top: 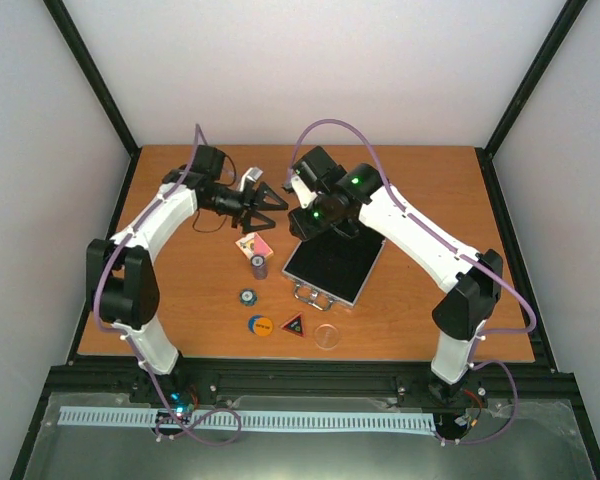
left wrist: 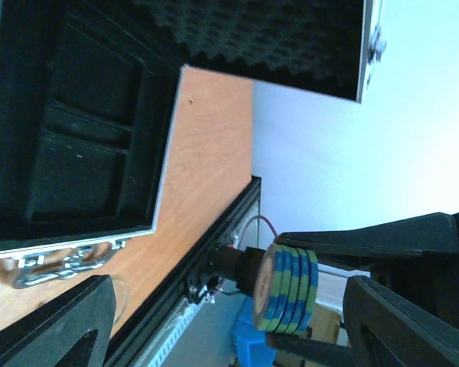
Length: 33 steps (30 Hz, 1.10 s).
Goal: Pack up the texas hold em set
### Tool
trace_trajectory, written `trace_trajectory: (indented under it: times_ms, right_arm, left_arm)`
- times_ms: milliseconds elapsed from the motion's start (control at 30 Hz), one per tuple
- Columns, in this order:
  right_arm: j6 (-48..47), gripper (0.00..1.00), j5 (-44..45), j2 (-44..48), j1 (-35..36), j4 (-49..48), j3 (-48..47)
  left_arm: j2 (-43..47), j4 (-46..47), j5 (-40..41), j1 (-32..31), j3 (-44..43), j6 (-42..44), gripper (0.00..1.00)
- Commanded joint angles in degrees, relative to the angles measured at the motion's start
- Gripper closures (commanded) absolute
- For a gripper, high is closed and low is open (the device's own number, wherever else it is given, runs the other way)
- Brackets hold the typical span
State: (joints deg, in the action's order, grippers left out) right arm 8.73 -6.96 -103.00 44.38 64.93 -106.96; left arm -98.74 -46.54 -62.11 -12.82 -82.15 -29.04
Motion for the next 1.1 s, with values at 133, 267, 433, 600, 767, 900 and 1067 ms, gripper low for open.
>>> trace_trajectory:
  times_ms: [133, 267, 433, 600, 767, 900, 1067]
  right_arm:
    - [-2.8, 0.97, -1.4, 2.1, 0.0, 0.5, -1.1]
    - [-3.7, 0.97, -0.4, 2.3, 0.0, 0.8, -1.0]
    - [-4.0, 0.97, -0.7, 2.0, 0.0, 0.9, -1.1]
    - [-4.4, 0.97, -0.8, 1.6, 0.0, 1.4, -1.8]
    - [-4.9, 0.97, -0.9, 1.1, 0.0, 2.7, -2.6]
    - [-5.3, 0.97, -0.6, 1.2, 0.0, 3.6, -2.8]
    - [-5.8, 0.97, -1.5, 1.2, 0.0, 4.7, -3.2]
  left_arm:
    - [-3.1, 1.9, -7.2, -4.9, -3.2, -0.7, 0.19]
    - [-2.8, 2.6, -8.6, -4.9, -2.7, -0.8, 0.21]
    - [-1.9, 4.1, -9.6, -5.0, -1.0, -1.3, 0.24]
    - [-1.5, 5.6, -9.9, -5.0, 0.2, -1.2, 0.26]
    - [-1.0, 5.9, -12.2, -5.3, 0.4, -0.1, 0.28]
    - [-0.9, 7.6, -13.8, -6.0, 1.8, 0.5, 0.29]
    - [-3.1, 6.5, -15.7, -7.6, 0.1, 3.9, 0.29]
